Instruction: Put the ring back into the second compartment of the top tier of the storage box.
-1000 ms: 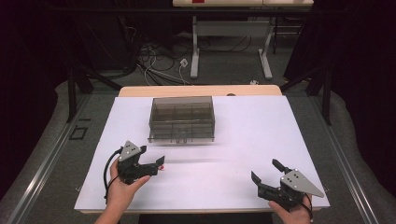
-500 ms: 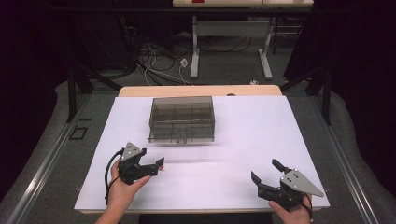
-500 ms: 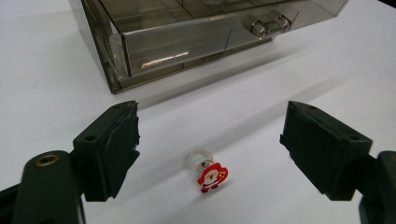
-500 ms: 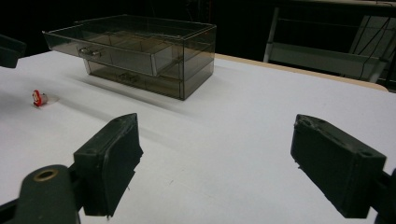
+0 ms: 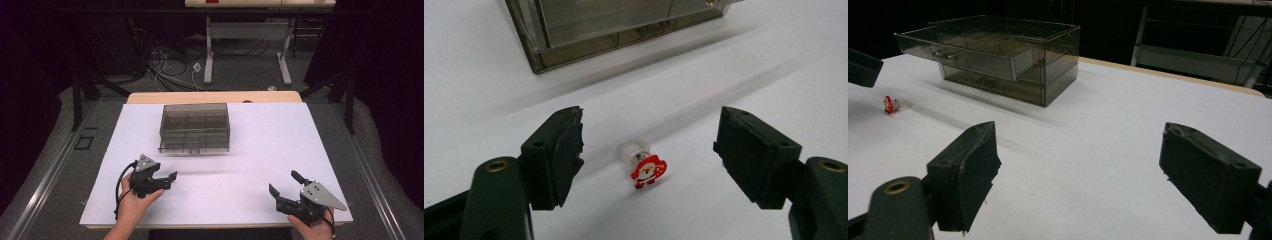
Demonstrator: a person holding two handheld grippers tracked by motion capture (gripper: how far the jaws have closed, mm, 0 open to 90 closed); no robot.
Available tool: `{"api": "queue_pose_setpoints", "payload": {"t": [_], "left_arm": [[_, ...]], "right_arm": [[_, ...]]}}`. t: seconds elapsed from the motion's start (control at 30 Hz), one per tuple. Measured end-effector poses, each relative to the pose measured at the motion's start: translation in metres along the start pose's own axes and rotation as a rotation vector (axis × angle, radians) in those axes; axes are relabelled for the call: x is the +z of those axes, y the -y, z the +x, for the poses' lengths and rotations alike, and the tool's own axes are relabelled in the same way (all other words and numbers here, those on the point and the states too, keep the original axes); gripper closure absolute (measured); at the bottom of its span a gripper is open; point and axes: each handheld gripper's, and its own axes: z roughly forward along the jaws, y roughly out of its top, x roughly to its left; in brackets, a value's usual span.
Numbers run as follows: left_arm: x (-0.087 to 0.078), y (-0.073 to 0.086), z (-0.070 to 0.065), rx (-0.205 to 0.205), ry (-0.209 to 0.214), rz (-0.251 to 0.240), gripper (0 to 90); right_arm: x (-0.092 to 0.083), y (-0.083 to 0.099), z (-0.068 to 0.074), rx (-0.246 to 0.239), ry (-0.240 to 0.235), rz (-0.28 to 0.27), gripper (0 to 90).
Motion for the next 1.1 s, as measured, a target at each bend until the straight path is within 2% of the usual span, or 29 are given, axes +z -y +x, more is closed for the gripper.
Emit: {"api": "queue_pose_setpoints", "payload": {"t": [0.13,0.17,0.33,0.4,0.43,0.7,0.8,0.87,1.03,1.1], "left_arm": [[0.002,0.001,0.001,-0.007,-0.004,0.019,28.4],[0.003,0.001,0.0,-0.018,-0.011,0.012,28.4],[0.008,0.001,0.0,-0.049,-0.011,0.042,31.2],[0.009,0.001,0.001,-0.047,-0.006,0.046,33.5],[0.01,0.0,0.0,-0.063,0.001,0.057,33.9],[0.015,-0.002,-0.001,-0.092,0.018,0.1,34.7],[0.016,-0.003,0.0,-0.119,0.027,0.131,35.8],[0.017,-0.003,0.0,-0.124,0.026,0.13,36.5],[0.019,-0.004,0.002,-0.166,0.01,0.166,40.7],[0.02,-0.005,0.002,-0.182,0.017,0.176,42.5]], "right_arm": [[0.0,0.0,0.0,0.002,0.002,0.0,15.0],[0.0,0.0,0.0,0.001,0.002,0.001,15.1],[0.001,0.0,0.0,0.002,0.0,0.001,15.1],[0.001,0.0,0.0,0.002,0.0,0.001,15.1],[0.001,0.0,0.0,-0.001,-0.002,0.002,15.1],[0.0,0.0,0.0,0.001,0.0,0.001,15.1],[0.001,0.0,0.0,0.002,-0.002,0.002,15.1],[0.0,0.0,0.0,0.0,-0.004,0.003,15.1],[0.001,0.0,0.0,0.001,-0.002,0.003,15.1],[0.001,0.0,0.0,0.001,-0.003,0.002,15.1]]}}
